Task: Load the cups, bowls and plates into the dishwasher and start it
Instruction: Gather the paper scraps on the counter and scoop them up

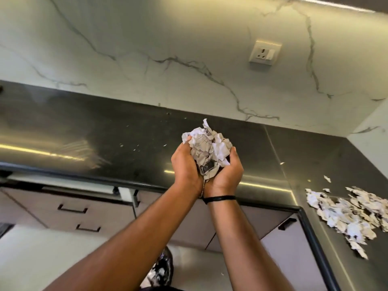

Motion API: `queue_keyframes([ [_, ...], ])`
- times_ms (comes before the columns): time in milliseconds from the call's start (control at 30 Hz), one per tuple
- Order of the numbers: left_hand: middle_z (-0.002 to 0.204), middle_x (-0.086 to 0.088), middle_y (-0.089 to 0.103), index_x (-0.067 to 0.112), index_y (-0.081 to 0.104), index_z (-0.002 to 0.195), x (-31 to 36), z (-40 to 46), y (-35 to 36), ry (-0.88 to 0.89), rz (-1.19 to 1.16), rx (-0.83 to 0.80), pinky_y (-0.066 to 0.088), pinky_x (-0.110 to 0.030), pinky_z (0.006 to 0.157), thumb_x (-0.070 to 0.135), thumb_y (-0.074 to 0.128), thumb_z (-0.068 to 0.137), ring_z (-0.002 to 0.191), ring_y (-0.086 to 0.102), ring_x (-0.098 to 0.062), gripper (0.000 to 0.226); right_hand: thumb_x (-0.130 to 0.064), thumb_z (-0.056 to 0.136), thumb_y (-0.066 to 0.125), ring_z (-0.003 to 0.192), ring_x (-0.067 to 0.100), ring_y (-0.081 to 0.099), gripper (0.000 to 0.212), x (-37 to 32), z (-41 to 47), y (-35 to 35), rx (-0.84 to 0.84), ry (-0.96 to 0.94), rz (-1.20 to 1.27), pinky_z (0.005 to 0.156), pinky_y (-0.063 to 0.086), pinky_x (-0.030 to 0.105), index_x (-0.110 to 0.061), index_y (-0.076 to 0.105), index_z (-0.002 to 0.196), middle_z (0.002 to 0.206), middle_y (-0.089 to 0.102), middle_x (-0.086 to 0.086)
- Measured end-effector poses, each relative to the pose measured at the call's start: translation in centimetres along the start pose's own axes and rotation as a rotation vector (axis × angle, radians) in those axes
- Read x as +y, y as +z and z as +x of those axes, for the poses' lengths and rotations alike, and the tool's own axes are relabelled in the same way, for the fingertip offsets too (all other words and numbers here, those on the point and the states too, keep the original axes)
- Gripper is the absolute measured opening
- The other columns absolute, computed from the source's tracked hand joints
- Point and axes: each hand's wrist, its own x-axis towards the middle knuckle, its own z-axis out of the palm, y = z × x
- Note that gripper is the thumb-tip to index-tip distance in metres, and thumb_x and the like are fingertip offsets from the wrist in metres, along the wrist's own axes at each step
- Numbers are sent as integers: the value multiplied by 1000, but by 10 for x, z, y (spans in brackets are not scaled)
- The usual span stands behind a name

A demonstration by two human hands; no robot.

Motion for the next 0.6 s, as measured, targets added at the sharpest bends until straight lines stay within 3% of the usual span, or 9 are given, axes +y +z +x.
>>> queue_keyframes([
  [167,116,-22,71,1,69,119,17,21,-78,0,-10,92,52,-60,98,25,57,95,108,69,-41,36,-34,99,45,116,43,63,50,72,-23,-7,20,115,-27,105,47,57,3,62,128,125,65,27],
  [300,119,-25,69,-1,67,121,4,33,-144,-40,-23,198,49,-63,101,29,59,92,112,66,-44,43,-40,89,58,120,43,61,54,129,-33,-45,94,163,-145,108,43,60,-1,65,125,127,65,25],
  [500,122,-25,68,-1,66,124,-75,57,-266,-162,-53,435,47,-62,103,38,67,84,115,65,-44,55,-43,84,63,123,40,60,60,221,-42,-170,312,325,-280,111,41,57,-3,65,128,129,65,22],
  [600,118,-24,70,2,70,118,-134,71,-337,-241,-66,594,50,-59,102,32,63,90,112,67,-42,42,-39,89,58,122,40,60,56,269,-46,-248,419,431,-281,111,41,57,0,63,129,129,64,23],
])
